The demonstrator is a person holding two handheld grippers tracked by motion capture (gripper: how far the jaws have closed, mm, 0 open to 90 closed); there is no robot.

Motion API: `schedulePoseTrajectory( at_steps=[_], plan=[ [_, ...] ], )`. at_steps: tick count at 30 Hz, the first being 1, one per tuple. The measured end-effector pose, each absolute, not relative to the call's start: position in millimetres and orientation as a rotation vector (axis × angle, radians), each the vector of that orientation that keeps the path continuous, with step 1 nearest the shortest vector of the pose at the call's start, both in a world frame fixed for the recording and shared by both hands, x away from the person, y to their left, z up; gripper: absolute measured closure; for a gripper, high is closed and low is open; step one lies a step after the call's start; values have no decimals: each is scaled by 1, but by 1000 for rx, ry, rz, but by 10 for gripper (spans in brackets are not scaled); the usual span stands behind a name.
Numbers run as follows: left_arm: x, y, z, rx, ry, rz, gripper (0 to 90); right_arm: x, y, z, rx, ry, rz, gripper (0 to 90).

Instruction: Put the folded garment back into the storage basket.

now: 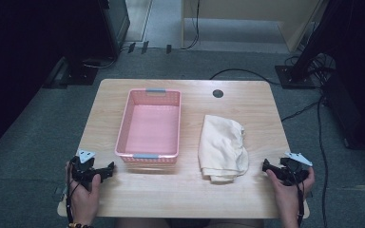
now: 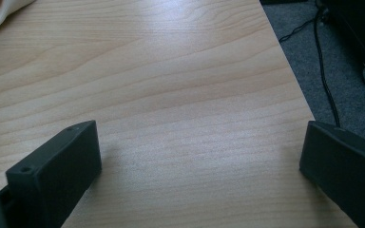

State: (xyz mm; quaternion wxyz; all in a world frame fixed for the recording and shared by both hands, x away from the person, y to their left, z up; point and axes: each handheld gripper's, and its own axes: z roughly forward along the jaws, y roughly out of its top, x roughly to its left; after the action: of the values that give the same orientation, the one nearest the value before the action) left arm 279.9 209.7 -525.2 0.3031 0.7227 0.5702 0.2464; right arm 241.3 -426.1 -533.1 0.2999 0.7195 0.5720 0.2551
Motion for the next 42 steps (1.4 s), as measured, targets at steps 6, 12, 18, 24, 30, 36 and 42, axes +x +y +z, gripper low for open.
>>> schedulePoseTrajectory(
  at_steps=[6, 12, 18, 24, 30, 36, 42],
  plan=[
    [280, 209, -525, 1921, 1507, 651, 0, 240, -427, -533, 1906, 1527, 682, 0],
    [280, 209, -525, 1921, 1502, 648, 0, 237, -428, -529, 1907, 1511, 705, 44],
    [280, 209, -525, 1921, 1499, 647, 0, 236, -425, -526, 1903, 1508, 726, 33],
    [281, 208, -525, 1925, 1496, 646, 0, 235, -422, -522, 1896, 1496, 739, 31],
    [281, 207, -525, 1925, 1496, 646, 0, 234, -419, -519, 1893, 1487, 740, 31],
    [281, 207, -525, 1925, 1496, 646, 0, 233, -409, -513, 1862, 1498, 750, 29],
    [281, 207, -525, 1925, 1496, 646, 0, 233, -406, -503, 1866, 1503, 803, 17]
  ],
)
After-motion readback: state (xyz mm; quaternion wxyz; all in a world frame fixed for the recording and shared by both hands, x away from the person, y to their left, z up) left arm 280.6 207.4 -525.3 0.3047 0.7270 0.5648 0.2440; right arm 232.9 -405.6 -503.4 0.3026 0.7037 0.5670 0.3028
